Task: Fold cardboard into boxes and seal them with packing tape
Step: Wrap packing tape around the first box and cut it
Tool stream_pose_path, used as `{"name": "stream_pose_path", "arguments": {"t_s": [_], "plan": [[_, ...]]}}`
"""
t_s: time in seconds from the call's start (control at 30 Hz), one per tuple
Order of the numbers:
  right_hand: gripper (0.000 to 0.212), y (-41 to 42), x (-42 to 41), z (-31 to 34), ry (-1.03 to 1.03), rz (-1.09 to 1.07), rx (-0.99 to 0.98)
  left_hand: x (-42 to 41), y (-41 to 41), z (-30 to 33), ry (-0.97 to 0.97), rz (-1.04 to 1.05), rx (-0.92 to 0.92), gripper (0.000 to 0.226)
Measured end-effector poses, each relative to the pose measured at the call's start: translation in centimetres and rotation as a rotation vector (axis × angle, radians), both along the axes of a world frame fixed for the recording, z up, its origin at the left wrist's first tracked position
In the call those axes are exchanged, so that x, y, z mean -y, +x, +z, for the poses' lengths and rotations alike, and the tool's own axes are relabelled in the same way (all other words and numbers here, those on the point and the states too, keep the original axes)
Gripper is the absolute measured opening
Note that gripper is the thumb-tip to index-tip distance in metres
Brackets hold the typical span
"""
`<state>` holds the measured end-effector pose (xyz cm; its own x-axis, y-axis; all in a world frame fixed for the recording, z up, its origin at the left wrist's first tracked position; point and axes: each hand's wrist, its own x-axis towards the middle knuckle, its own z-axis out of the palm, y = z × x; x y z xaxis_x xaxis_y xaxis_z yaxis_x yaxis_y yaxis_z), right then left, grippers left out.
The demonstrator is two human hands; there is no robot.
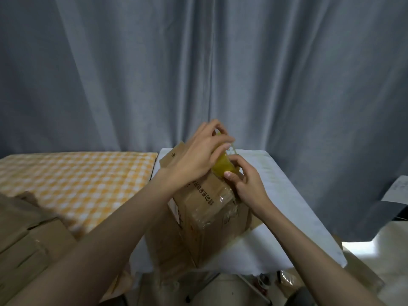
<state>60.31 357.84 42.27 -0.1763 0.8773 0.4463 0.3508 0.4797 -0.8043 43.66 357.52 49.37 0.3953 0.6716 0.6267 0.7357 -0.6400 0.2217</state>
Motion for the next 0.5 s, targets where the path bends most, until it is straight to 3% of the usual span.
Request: {"name": "stream_pose_path", "arguments": {"t_s": [0.13, 0.27, 0.33, 0.5], "plan": [[0.034, 0.1, -0.2, 0.3, -0.013, -0.02, 0.003, -1.0, 0.2, 1.5, -0.06, -0.055, -0.051, 0.016], [0.034, 0.2, -0.2, 0.5, -0.004, -0.014, 0.017, -1.9, 0.3, 2.3, -0.144, -0.004, -0.155, 0.035], [0.035, 0.1, -0.2, 0.5, 0.002, -0.007, 0.021, -2.1, 0.2, 2.8, -0.181, -0.004, -0.201, 0.025], [0.034, 0.2, -0.4, 0.6, -0.022, -0.003, 0.033, -1.9, 0.1, 3.3, -0.215, -0.023, -0.049, 0.008]]}}
